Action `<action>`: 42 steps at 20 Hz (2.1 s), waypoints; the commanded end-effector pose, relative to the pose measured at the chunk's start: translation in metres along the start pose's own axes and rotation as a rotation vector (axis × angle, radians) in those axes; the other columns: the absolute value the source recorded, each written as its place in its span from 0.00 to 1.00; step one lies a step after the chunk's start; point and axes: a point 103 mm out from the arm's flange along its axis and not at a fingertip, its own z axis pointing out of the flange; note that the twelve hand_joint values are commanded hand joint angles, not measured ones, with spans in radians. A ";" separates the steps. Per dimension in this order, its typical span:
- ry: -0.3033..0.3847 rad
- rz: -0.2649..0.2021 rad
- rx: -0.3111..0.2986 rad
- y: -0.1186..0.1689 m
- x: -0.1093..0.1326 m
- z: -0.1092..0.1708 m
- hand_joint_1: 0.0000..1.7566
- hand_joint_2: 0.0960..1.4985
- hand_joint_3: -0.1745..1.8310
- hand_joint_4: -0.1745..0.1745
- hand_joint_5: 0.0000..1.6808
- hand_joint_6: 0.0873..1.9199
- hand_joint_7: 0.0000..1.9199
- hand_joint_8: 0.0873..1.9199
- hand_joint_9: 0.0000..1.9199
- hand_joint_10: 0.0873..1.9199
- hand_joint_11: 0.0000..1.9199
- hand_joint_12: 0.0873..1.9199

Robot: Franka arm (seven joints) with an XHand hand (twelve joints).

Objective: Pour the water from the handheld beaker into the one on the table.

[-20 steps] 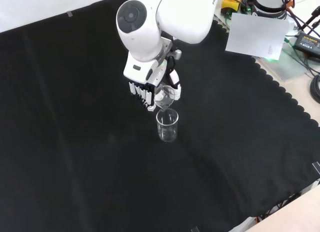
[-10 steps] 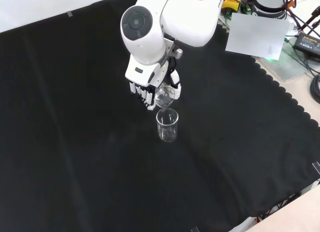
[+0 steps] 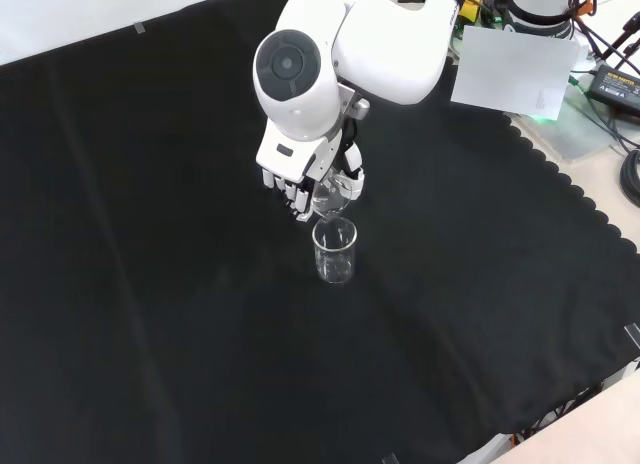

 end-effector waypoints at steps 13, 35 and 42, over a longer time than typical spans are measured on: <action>-0.073 0.029 0.078 0.005 0.004 -0.003 0.66 0.35 0.43 1.00 0.83 0.20 0.93 0.00 0.87 0.01 0.63 0.41; -0.136 0.043 0.156 0.010 0.010 -0.017 0.66 0.36 0.43 1.00 0.82 0.22 0.93 0.00 0.87 0.01 0.63 0.41; -0.152 0.053 0.191 0.010 0.014 -0.018 0.66 0.35 0.44 1.00 0.81 0.23 0.93 0.00 0.87 0.01 0.63 0.41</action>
